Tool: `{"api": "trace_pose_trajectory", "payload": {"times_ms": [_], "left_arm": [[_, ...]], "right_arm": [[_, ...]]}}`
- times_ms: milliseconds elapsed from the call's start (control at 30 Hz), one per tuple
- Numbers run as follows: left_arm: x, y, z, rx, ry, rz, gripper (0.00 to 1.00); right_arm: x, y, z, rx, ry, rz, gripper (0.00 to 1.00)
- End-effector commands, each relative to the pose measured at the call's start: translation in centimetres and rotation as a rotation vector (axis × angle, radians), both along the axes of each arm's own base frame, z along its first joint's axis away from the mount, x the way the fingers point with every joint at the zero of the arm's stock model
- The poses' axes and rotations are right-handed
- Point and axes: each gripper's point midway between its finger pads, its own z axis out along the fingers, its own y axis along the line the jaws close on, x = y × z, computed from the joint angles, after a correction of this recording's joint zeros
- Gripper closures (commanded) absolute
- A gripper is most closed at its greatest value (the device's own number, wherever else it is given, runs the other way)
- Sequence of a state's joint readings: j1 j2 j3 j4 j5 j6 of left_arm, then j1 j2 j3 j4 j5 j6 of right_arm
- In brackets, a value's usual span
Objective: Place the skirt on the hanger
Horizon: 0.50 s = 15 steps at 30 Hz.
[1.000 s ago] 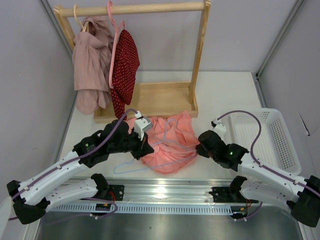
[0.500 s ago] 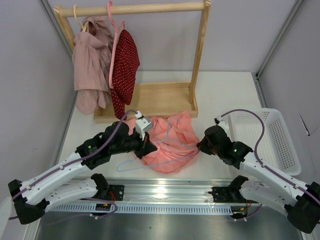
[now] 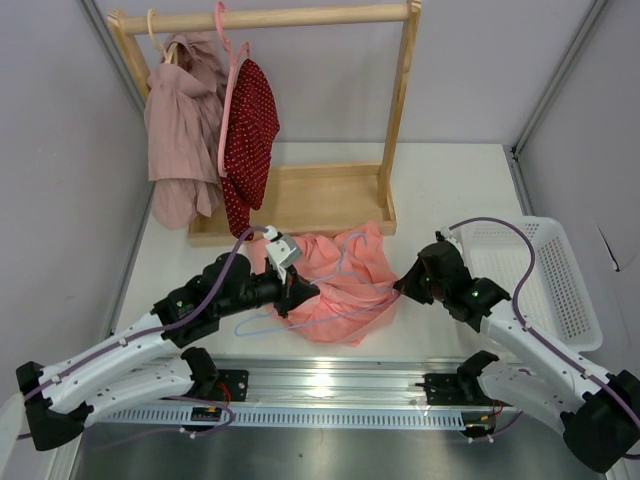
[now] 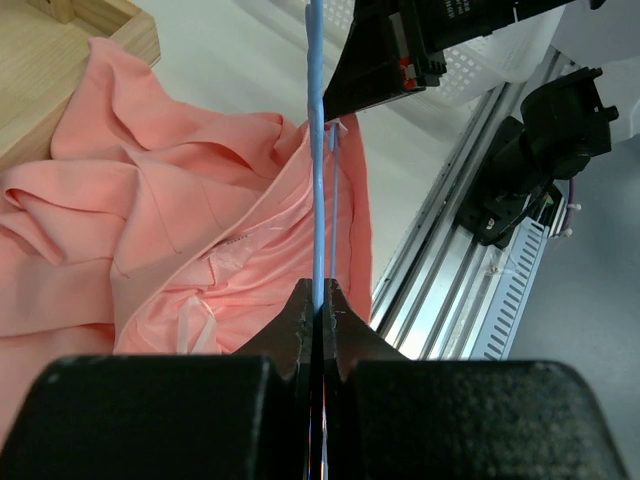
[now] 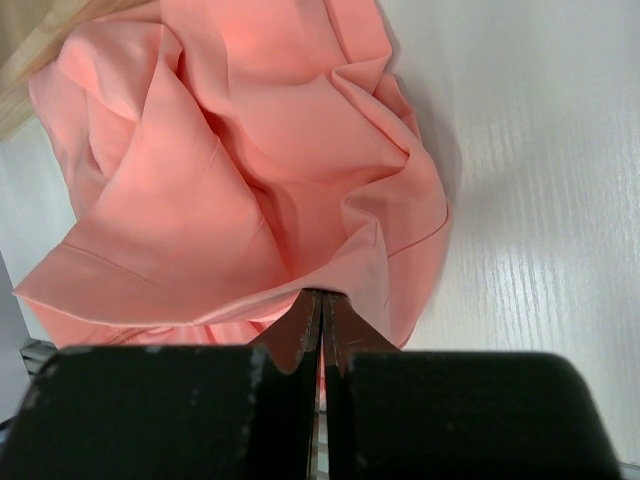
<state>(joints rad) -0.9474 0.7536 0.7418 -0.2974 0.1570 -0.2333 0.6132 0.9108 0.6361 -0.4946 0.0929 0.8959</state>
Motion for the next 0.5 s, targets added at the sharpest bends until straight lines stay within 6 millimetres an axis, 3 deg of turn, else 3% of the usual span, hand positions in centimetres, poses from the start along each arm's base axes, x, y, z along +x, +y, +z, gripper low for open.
{"api": "trace_pose_trajectory", "payload": {"times_ms": [0,200,467], "left_arm": [[0.6,-1.4,3.1,-0.097,-0.135,-0.020,1.00],[0.6,-2.5,2.2,-0.066,-0.173,-0.051,1.00],[1.0,-2.8,3.5,-0.185,-0.250,-0.015,1.00]], "right_arm": [[0.5,0.8,0.9,0.057,-0.009,0.034,1.00],[0.3,0.8,0.5,0.093,0.022,0.044,1.00],[0.5,-0.2,-0.2,0.089,0.043,0.019,0.99]]}}
